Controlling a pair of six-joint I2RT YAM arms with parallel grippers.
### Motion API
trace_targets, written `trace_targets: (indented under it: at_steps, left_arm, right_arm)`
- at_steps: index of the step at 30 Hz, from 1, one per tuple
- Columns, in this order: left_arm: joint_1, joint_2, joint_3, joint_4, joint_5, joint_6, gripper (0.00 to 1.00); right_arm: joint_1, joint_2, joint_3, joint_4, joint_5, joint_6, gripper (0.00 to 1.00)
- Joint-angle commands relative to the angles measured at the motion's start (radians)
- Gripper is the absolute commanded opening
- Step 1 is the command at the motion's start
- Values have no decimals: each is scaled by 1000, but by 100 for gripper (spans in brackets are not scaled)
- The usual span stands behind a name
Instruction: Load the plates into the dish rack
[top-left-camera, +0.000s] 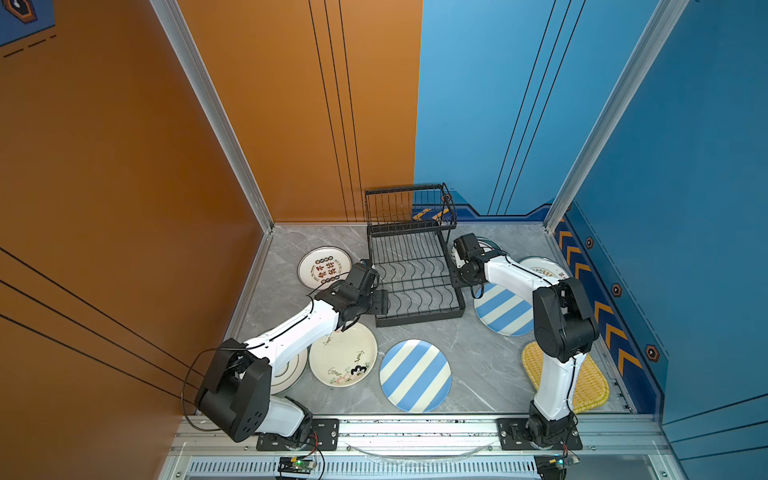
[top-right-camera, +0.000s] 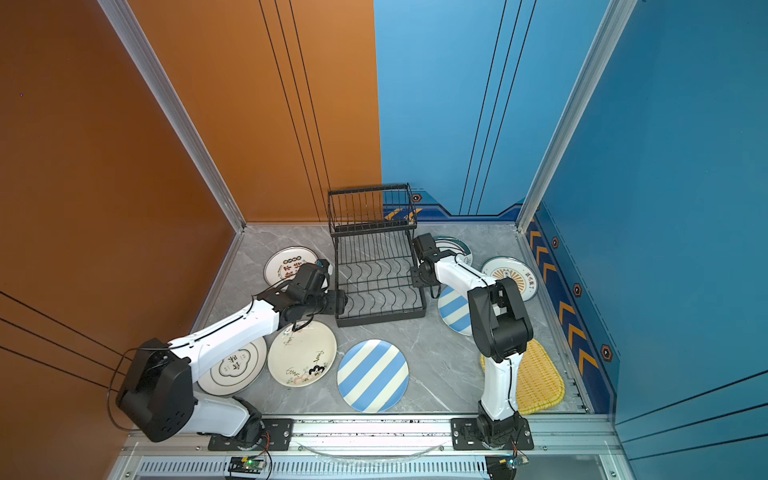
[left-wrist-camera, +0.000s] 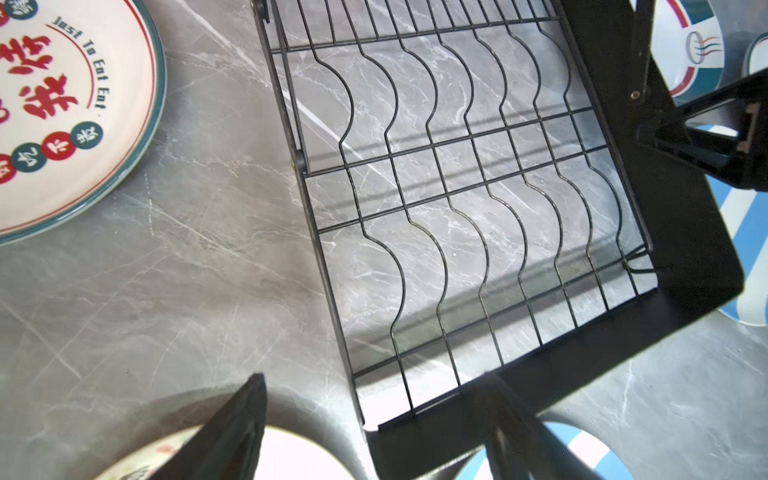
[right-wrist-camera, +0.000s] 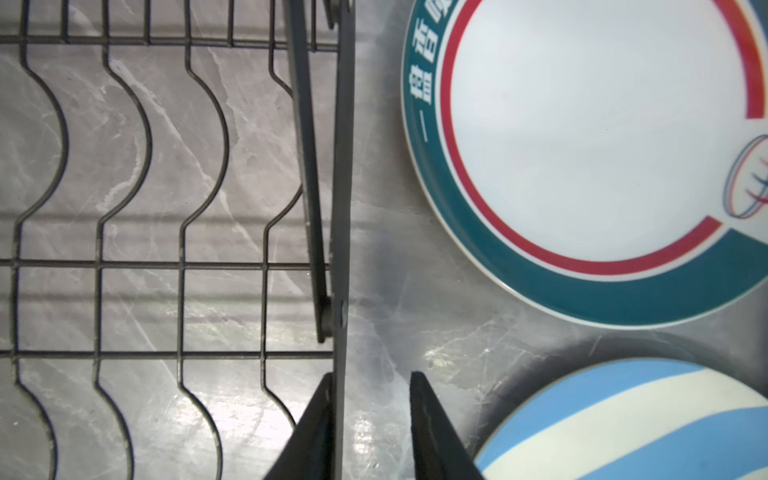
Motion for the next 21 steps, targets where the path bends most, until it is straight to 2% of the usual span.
trace_targets:
  at_steps: [1, 4, 11, 15, 16, 21]
  left_arm:
    - [-34, -44, -25, -67, -27, -29, 83]
    - [-73, -77, -43, -91, -15, -67, 84]
    - [-180, -168, -134, -115, 44, -192, 85]
    - [-246, -205, -178, -139, 65, -256, 85]
    - [-267, -215, -191, -145, 65, -279, 90]
    - [-354, -262, -263, -147, 61, -408, 95]
  right_arm:
    - [-44, -26, 11, -72, 83, -20, 32]
    - [-47, -45, 17, -89, 64, -12, 37]
    - [-28, -185, -45, -157, -87, 31, 60]
    - [-11, -298, -141, -173, -162, 59, 66]
    - [-3, -326, -167, -178, -176, 66, 67]
    - [35, -427, -267, -189, -210, 74, 75]
